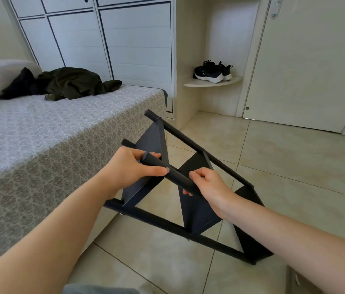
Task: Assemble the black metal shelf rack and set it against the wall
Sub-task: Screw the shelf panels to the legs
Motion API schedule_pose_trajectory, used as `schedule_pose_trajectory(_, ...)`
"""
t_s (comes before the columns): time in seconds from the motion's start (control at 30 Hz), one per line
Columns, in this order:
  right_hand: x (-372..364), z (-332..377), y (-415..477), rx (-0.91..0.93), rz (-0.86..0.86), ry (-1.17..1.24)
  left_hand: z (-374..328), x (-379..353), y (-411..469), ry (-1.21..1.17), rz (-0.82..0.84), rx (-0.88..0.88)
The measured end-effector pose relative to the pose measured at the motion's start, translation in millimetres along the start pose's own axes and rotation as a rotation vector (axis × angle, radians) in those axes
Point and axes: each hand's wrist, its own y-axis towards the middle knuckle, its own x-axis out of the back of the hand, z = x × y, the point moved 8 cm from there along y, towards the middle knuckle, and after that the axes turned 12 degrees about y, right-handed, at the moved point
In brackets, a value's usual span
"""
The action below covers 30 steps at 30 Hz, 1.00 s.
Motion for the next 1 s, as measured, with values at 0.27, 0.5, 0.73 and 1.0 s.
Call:
schedule_pose_trajectory(0.27, -22.0, -8.9, 19.2, -0.040, 0.044, -0.103, 48.7, -0.4, -4.1, -0.130, -0.007, 0.076)
schedule_pose_trajectory(0.5, -20.9, -23.6, 23.0, -0.063, 0.054, -0.183, 73.7, -22.4, -7.6, -0.259, -0.023, 0.046)
schedule_pose_trajectory(0.73, -8.9, -42.4, 20.0, -0.054, 0.033, -0.245, 90.3, -49.6, -9.0, -0.278, 0.008, 0.081)
schedule_pose_trajectory(1.0, 0.0, -86.6, 26.7, -0.072, 0.042, -0.346, 135.3, -91.3, -6.3, -0.317, 0.088, 0.191)
